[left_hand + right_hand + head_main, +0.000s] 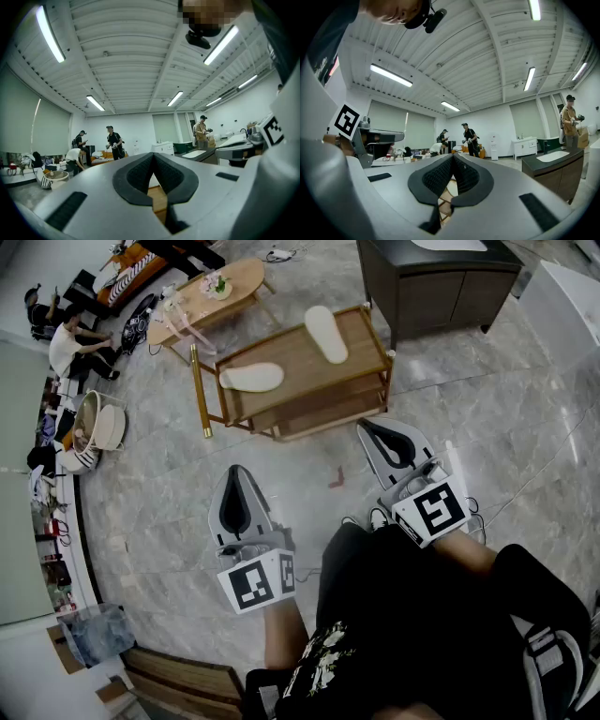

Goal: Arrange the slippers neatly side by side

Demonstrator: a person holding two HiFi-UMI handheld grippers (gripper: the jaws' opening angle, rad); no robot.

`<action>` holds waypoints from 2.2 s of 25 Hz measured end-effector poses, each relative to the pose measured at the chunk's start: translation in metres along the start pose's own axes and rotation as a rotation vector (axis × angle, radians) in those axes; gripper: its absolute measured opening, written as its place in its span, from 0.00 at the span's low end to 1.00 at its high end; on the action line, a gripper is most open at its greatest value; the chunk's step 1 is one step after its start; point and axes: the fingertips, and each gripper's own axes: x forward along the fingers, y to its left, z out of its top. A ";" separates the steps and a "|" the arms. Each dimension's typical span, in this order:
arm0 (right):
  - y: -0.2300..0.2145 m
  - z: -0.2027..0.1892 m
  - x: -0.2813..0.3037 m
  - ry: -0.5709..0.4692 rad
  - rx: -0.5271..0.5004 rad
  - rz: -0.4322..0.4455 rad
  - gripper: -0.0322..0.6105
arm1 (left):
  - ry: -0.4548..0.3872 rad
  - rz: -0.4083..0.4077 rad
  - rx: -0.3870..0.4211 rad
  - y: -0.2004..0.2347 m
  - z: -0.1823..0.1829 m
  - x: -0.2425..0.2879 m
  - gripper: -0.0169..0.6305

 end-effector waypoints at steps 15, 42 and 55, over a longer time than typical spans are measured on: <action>0.002 0.003 -0.012 -0.058 0.002 0.021 0.05 | 0.012 0.013 0.000 -0.003 -0.007 -0.009 0.03; 0.013 -0.016 0.036 0.000 -0.056 0.042 0.05 | 0.021 0.033 -0.047 0.028 -0.036 0.004 0.03; -0.022 0.003 0.071 -0.014 -0.068 -0.034 0.05 | -0.024 -0.072 -0.048 0.021 -0.018 0.071 0.03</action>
